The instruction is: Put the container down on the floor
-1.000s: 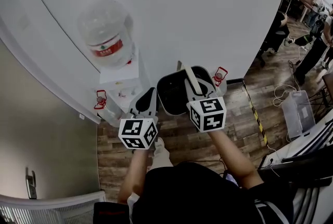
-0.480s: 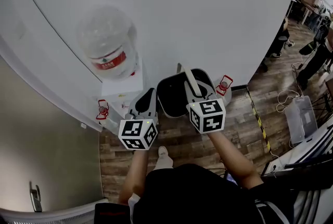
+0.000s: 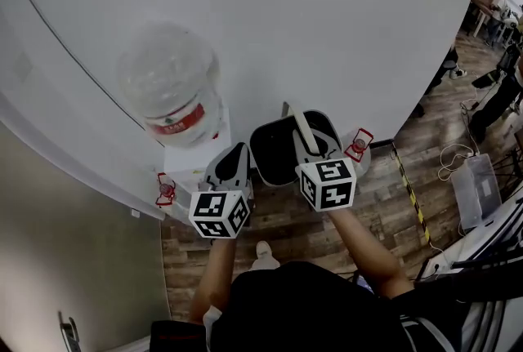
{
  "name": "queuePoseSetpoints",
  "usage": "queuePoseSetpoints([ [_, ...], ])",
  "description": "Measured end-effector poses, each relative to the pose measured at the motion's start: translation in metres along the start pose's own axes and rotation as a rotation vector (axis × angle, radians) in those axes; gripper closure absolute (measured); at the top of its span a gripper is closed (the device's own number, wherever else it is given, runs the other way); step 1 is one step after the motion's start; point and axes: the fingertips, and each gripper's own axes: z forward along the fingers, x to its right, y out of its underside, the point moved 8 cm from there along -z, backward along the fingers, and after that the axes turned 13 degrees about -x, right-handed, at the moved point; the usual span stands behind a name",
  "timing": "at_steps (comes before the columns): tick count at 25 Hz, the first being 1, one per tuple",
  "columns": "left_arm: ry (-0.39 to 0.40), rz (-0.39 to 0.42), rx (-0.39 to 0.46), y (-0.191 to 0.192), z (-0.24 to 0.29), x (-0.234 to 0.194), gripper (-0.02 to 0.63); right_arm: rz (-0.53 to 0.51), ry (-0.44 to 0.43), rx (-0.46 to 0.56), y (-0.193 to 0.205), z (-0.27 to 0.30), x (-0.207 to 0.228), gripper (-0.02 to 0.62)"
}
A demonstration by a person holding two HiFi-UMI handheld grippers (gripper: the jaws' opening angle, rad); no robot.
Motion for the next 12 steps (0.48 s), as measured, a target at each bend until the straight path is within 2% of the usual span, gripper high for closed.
queuePoseSetpoints([
  [12, 0.067, -0.005, -0.021, -0.020, 0.044, -0.071, 0.589, 0.036, 0.067, -0.024, -0.030, 0.066, -0.005, 0.562],
])
